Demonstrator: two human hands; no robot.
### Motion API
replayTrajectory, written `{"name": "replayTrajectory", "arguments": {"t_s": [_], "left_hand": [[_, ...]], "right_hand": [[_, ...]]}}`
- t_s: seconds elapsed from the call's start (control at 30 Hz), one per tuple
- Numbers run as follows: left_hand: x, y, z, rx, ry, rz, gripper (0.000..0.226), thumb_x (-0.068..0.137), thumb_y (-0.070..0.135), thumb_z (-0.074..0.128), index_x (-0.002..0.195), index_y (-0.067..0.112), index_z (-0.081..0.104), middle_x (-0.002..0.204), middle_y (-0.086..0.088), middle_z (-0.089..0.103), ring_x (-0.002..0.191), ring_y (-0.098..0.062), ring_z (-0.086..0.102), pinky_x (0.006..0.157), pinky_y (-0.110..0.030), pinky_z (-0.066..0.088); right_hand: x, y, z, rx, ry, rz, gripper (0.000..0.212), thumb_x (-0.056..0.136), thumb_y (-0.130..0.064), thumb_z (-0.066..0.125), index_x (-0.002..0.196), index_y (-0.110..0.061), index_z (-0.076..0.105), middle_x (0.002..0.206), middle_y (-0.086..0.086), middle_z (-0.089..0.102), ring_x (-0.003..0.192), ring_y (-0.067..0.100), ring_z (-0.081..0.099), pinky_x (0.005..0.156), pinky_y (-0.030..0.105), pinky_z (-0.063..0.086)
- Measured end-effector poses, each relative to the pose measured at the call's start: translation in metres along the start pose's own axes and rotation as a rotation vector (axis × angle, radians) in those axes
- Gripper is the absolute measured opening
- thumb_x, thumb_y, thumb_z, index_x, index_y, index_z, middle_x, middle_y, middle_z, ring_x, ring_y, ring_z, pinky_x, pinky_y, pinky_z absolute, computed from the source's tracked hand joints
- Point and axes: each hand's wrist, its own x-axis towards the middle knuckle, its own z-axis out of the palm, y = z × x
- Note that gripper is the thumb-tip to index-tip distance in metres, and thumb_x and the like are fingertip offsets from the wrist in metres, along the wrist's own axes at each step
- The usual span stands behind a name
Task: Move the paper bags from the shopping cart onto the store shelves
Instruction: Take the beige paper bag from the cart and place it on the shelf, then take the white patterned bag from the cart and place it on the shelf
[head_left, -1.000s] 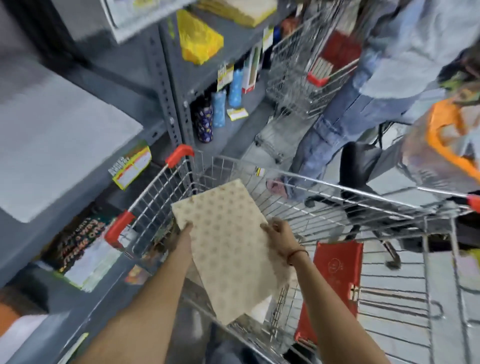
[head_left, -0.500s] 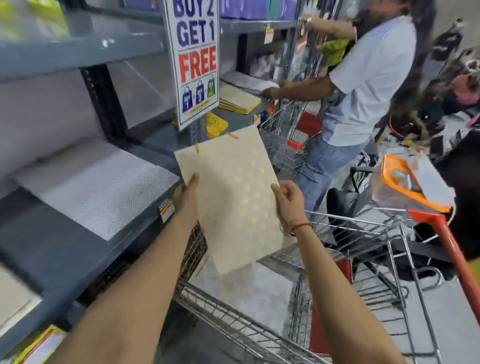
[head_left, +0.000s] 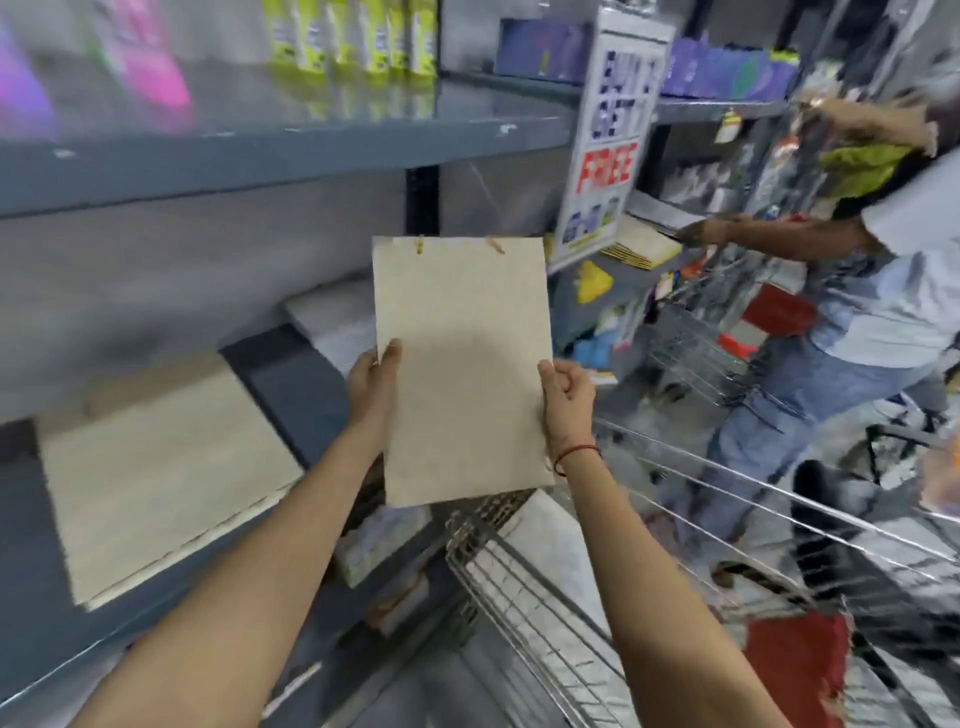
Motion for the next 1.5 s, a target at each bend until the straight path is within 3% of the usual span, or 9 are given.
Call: {"name": "replayTrajectory", "arguments": {"t_s": [0.3,0.43,0.5,0.73,0.97,1.1,1.2,1.3,1.5], "left_hand": [[-0.021,0.0,-0.176,0.214,0.392,0.221,0.033,0.096,0.009,0.049,0.128,0.007,0.054,0.115,-0.009,0.065,0.1,-0.022,0.061,0.087,-0.023,0.046],[-0.02,0.003,-0.237,0.446,0.57,0.164,0.014,0.094,0.012,0.05,0.089,0.01,0.063,0.065,0.002,0.053,0.057,-0.009,0.046,0.064,-0.022,0.038],[-0.016,-0.003,-0.259,0.544,0.636,0.068,0.038,0.094,0.014,0.05,0.058,0.016,0.037,0.052,0.003,0.033,0.048,-0.01,0.033,0.059,-0.028,0.032],[-0.02,-0.029,-0.287,0.797,0.547,-0.156,0.039,0.097,0.026,0.047,0.069,-0.001,0.055,0.081,-0.026,0.058,0.097,-0.042,0.057,0.079,-0.042,0.045],[-0.004,-0.027,-0.282,0.881,0.48,-0.284,0.046,0.096,0.036,0.044,0.106,-0.007,0.059,0.121,-0.028,0.054,0.12,-0.037,0.044,0.095,-0.04,0.04],[0.0,-0.017,-0.261,1.049,0.544,-0.301,0.068,0.094,0.045,0.044,0.146,0.005,0.025,0.152,-0.023,0.023,0.139,-0.041,0.021,0.11,-0.054,0.026],[0.006,-0.012,-0.217,1.12,0.552,0.066,0.063,0.094,0.034,0.047,0.146,0.002,0.029,0.152,-0.024,0.025,0.141,-0.04,0.022,0.115,-0.051,0.024],[0.012,-0.017,-0.138,1.03,0.371,0.339,0.044,0.095,0.021,0.048,0.133,-0.001,0.048,0.138,-0.023,0.047,0.131,-0.036,0.041,0.111,-0.039,0.031],[-0.01,-0.081,0.032,0.782,0.0,0.27,0.032,0.094,0.016,0.05,0.121,0.003,0.059,0.122,-0.016,0.059,0.12,-0.03,0.05,0.106,-0.031,0.036]], "right_hand": [[-0.079,0.019,0.182,0.019,-0.282,0.081,0.014,0.092,-0.014,0.056,0.098,-0.002,0.055,0.061,0.0,0.047,0.053,0.004,0.046,0.044,0.004,0.037],[-0.106,0.016,0.248,-0.132,-0.509,0.04,0.025,0.09,-0.019,0.058,0.108,-0.001,0.059,0.073,-0.003,0.055,0.068,0.009,0.05,0.07,0.023,0.04],[-0.116,0.019,0.272,-0.257,-0.624,0.014,0.029,0.09,-0.02,0.058,0.113,-0.001,0.059,0.099,0.006,0.064,0.092,0.019,0.058,0.08,0.026,0.042],[-0.123,0.037,0.3,-0.656,-0.785,-0.096,0.044,0.093,-0.029,0.052,0.126,0.0,0.052,0.131,0.018,0.053,0.127,0.034,0.042,0.105,0.042,0.037],[-0.106,0.027,0.299,-0.74,-0.921,-0.115,0.049,0.094,-0.032,0.05,0.129,0.003,0.046,0.131,0.025,0.048,0.127,0.037,0.039,0.107,0.043,0.032],[-0.091,0.017,0.273,-0.545,-0.944,-0.071,0.025,0.091,-0.03,0.056,0.094,-0.006,0.062,0.076,0.002,0.051,0.09,0.021,0.056,0.096,0.04,0.044],[-0.069,0.013,0.23,-0.477,-0.848,-0.137,0.019,0.092,-0.027,0.055,0.091,-0.011,0.064,0.078,0.004,0.056,0.113,0.03,0.055,0.1,0.045,0.044],[-0.032,0.022,0.172,-0.517,-0.711,-0.223,0.034,0.091,-0.027,0.057,0.112,-0.001,0.062,0.101,0.019,0.066,0.101,0.035,0.061,0.088,0.041,0.049],[0.037,0.075,0.031,-0.722,-0.568,-0.059,0.02,0.087,-0.01,0.059,0.097,0.005,0.066,0.099,0.026,0.069,0.09,0.039,0.064,0.082,0.045,0.052]]}}
